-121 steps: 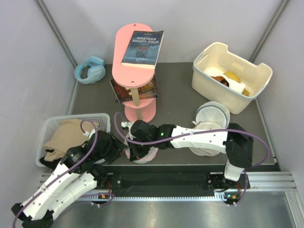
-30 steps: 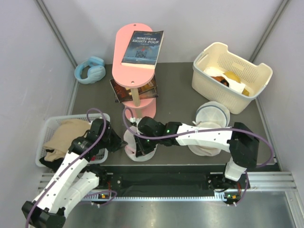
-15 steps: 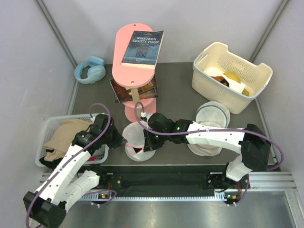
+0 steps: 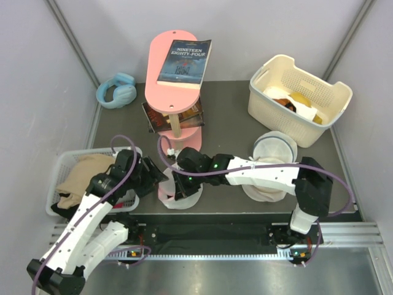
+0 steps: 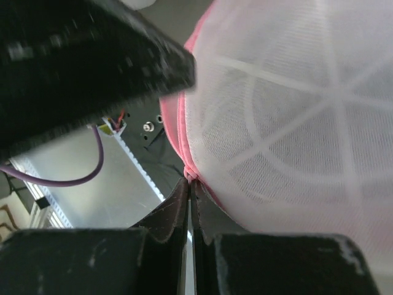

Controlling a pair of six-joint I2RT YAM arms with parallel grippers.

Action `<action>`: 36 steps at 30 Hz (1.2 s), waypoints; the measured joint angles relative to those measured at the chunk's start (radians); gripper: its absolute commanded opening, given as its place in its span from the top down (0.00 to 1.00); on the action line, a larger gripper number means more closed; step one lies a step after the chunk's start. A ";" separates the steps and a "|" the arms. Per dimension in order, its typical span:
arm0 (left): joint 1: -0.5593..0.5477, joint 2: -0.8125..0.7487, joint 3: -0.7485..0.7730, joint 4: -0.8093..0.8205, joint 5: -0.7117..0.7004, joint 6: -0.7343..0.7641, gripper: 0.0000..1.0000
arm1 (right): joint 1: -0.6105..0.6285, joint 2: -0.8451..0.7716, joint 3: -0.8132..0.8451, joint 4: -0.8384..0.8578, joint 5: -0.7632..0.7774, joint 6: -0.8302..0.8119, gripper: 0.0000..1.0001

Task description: Unzip the laundry bag and remove the bra

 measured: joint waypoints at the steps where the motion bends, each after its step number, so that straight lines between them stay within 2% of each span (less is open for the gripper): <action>1: 0.000 -0.010 0.000 -0.011 0.008 -0.004 0.27 | 0.009 0.018 0.018 0.001 -0.006 0.000 1.00; 7: 0.000 -0.084 -0.006 -0.060 0.045 -0.029 0.28 | 0.053 0.103 0.114 0.001 -0.031 -0.001 1.00; 14: 0.001 -0.122 -0.060 -0.075 0.074 -0.053 0.40 | 0.063 0.114 0.148 -0.006 -0.034 -0.006 1.00; 15: 0.001 -0.122 -0.066 -0.073 0.080 -0.056 0.51 | 0.063 0.114 0.148 -0.005 -0.034 -0.006 1.00; 18: 0.001 -0.120 -0.087 -0.062 0.098 -0.068 0.73 | 0.063 0.114 0.148 -0.008 -0.034 -0.006 1.00; 19: 0.001 -0.120 -0.095 -0.057 0.101 -0.070 0.85 | 0.063 0.114 0.148 -0.008 -0.034 -0.006 1.00; 22: 0.001 -0.120 -0.114 -0.049 0.106 -0.079 1.00 | 0.063 0.114 0.148 -0.008 -0.035 -0.005 1.00; 36: 0.001 -0.099 -0.117 -0.023 0.117 -0.085 1.00 | 0.064 0.069 0.066 0.029 -0.016 0.016 1.00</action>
